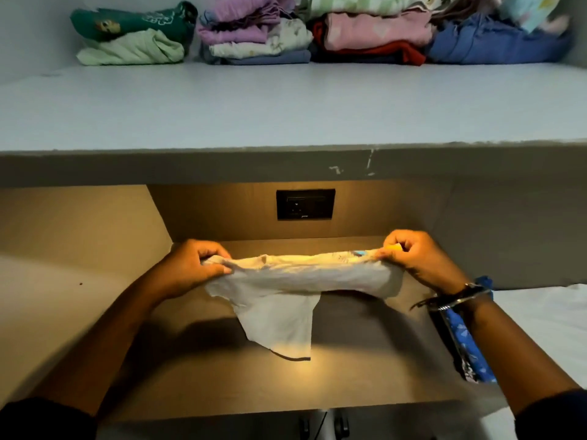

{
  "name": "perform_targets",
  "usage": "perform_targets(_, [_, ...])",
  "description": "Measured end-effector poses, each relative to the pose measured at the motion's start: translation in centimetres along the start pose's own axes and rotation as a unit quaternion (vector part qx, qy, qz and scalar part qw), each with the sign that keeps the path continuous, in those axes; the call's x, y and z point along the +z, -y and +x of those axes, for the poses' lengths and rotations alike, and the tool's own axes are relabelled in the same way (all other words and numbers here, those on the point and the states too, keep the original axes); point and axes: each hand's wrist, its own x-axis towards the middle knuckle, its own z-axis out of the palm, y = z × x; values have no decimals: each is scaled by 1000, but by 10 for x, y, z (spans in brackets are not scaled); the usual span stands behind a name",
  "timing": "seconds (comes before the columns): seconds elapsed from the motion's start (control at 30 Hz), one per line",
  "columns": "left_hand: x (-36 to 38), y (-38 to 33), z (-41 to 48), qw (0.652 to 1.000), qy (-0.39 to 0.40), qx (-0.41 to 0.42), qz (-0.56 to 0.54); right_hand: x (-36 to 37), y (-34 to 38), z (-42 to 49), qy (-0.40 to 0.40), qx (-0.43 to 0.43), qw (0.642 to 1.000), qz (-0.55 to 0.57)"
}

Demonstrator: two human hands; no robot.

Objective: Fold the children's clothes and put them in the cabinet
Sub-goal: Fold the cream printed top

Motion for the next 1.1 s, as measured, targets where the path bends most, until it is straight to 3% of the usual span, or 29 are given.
perform_targets(0.13, [3,16,-33,986,151,-36,-59,-20,-14,-31,183,40,980,68])
perform_targets(0.23, [5,16,-28,981,184,-40,-40,-20,-19,-28,171,87,977,88])
perform_targets(0.4, [5,-4,36,999,-31,4,9,-4,-16,27,-63,86,992,64])
perform_targets(0.53, [-2,-17,73,978,-204,24,-31,-9,-1,68,-150,66,972,167])
perform_targets(0.7, [-10,-32,66,949,-300,57,-85,-30,16,70,-195,36,951,239])
perform_targets(0.87, [-2,-26,19,968,-216,72,-106,-31,7,19,-152,23,968,197])
perform_targets(1.1, [54,17,-69,970,-19,-35,-242,-27,-53,-81,-3,121,979,164])
